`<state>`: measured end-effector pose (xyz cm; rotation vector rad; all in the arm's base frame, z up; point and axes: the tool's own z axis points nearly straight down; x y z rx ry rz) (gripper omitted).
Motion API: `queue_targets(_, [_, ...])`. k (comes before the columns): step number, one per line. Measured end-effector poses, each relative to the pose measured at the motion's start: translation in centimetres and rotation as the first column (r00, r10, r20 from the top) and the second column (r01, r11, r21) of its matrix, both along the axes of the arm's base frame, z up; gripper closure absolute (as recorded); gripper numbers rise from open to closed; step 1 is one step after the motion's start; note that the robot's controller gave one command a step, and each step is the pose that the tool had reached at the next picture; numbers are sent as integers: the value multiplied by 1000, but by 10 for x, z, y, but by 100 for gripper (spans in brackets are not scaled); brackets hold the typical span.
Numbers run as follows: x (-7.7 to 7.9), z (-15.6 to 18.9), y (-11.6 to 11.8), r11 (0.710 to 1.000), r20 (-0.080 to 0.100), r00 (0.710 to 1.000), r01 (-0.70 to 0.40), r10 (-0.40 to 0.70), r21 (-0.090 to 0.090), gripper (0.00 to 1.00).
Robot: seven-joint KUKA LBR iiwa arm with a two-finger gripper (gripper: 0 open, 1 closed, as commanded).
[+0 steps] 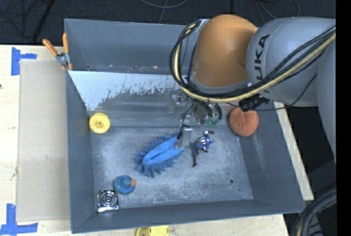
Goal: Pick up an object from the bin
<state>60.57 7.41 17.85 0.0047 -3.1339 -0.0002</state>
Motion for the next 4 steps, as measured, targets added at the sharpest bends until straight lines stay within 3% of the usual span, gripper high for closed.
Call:
queue_targets(1, [1,5,0,1000,8,1000,1,-1,0,0])
queue_targets(2, [-2,-38,11,999,16,999,-42,42,0,0])
queue_targets(3, [-21,-91,22,1000,8,1000,-3,3,0,0])
queue_targets(4, [-6,-108,35,978,10,977,-211,211,1,100])
